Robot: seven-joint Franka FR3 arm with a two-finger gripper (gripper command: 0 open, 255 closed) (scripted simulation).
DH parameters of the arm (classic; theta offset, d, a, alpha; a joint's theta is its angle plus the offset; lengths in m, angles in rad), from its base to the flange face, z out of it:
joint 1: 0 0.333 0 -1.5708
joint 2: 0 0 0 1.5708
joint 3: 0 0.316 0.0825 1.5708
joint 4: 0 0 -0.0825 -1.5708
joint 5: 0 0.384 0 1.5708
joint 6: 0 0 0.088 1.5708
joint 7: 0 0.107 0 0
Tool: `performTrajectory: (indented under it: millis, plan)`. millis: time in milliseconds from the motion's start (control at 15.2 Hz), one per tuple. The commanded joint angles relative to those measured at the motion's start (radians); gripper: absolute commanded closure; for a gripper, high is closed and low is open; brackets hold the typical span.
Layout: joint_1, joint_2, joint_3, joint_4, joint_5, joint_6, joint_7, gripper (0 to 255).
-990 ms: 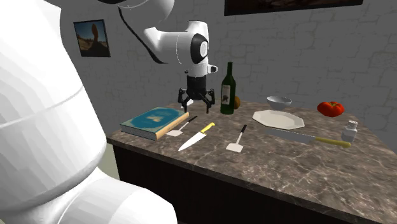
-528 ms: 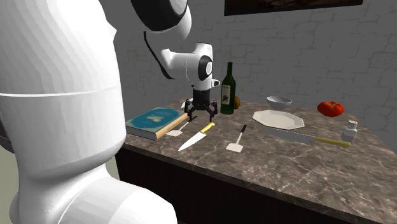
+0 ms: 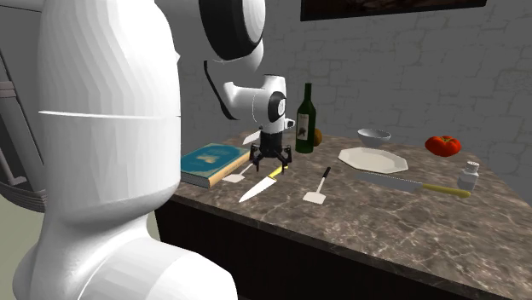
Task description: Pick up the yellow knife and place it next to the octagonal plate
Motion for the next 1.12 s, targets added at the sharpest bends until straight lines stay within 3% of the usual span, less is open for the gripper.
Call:
performTrajectory:
  millis: [0,528,594,1056]
  plan:
    - [0.001,0.018,0.000,-0.013,0.000,0.032,0.000,0]
    - [0.001,0.018,0.000,-0.013,0.000,0.032,0.000,0]
    - [0.001,0.018,0.000,-0.013,0.000,0.032,0.000,255]
    - [0.001,0.019,0.000,-0.013,0.000,0.032,0.000,255]
